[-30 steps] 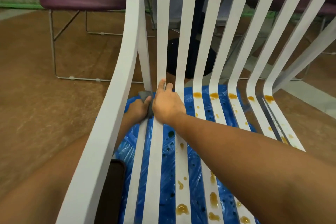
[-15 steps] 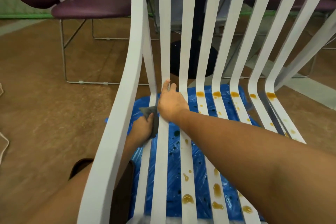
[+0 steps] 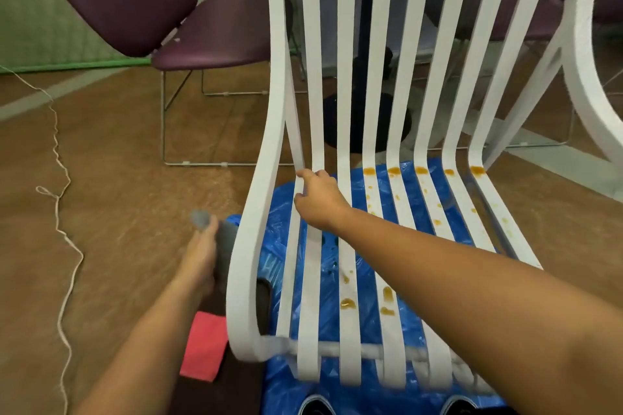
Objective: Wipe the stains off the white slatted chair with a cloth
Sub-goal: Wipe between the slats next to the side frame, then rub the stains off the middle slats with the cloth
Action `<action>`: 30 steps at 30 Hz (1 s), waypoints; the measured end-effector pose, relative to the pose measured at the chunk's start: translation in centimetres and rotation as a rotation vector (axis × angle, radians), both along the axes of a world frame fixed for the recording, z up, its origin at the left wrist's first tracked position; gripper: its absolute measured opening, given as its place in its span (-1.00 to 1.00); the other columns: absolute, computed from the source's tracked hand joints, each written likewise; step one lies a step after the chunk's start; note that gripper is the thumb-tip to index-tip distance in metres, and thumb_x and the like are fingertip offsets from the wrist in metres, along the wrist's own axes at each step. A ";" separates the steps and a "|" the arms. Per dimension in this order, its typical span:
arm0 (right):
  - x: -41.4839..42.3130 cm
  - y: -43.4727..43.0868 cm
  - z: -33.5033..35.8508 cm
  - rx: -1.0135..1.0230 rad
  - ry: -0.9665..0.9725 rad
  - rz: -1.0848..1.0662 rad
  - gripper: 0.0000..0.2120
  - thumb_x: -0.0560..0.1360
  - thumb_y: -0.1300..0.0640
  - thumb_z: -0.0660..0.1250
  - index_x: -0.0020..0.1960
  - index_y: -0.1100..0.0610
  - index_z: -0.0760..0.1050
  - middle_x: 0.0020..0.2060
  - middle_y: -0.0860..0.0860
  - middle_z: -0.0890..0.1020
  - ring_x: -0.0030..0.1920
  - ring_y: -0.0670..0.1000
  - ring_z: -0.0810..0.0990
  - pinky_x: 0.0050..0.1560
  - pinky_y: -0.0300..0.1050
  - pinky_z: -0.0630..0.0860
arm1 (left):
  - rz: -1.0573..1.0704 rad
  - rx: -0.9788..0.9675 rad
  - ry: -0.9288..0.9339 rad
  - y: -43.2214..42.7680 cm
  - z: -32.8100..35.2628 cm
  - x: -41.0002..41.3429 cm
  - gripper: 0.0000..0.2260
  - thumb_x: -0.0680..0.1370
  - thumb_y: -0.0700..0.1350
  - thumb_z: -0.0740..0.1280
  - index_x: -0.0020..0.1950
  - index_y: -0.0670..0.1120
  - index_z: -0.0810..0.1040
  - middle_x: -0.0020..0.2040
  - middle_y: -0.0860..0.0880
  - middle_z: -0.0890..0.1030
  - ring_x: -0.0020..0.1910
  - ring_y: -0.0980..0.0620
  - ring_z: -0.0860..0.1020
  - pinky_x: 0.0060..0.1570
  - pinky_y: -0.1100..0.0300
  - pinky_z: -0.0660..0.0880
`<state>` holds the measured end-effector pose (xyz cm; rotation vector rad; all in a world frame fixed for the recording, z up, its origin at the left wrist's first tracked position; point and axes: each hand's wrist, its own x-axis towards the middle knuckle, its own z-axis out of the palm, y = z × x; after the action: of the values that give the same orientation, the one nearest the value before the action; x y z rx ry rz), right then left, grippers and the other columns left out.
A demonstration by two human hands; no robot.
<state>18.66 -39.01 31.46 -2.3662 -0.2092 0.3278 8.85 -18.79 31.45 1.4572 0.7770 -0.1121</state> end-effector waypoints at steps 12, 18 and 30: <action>-13.5 -5.8 11.4 1.174 0.516 -0.015 -0.60 0.66 -0.05 0.14 0.33 0.17 0.50 0.17 0.24 0.58 0.15 0.19 0.57 0.21 0.23 0.50 | -0.136 -0.366 -0.490 -11.2 18.6 -7.6 -0.71 0.62 -0.08 0.20 0.27 -0.17 0.56 0.17 -0.16 0.68 0.18 -0.10 0.65 0.10 -0.06 0.60; -15.0 -10.7 11.8 1.469 0.765 -0.158 -0.26 0.55 -0.38 0.08 0.38 0.21 0.50 0.30 0.22 0.55 0.30 0.19 0.54 0.36 0.14 0.41 | -0.094 -0.196 -0.315 -17.6 14.5 -6.8 -0.83 0.58 -0.18 0.41 0.16 -0.08 0.58 0.03 -0.09 0.72 0.03 -0.07 0.70 0.09 -0.11 0.64; -12.5 -13.7 10.5 0.895 0.489 -0.282 -0.75 0.59 0.34 0.26 0.17 0.11 0.59 0.06 0.16 0.69 0.08 0.13 0.67 0.01 0.04 0.63 | -0.223 -0.155 0.041 -16.2 9.9 -5.5 -0.70 0.43 -0.14 0.51 0.15 -0.11 0.65 0.00 -0.08 0.74 0.02 -0.12 0.69 -0.13 -0.02 0.63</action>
<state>6.12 -52.71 41.98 -1.3586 0.1838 0.5283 3.38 -34.99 41.31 1.3925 0.6227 -0.3658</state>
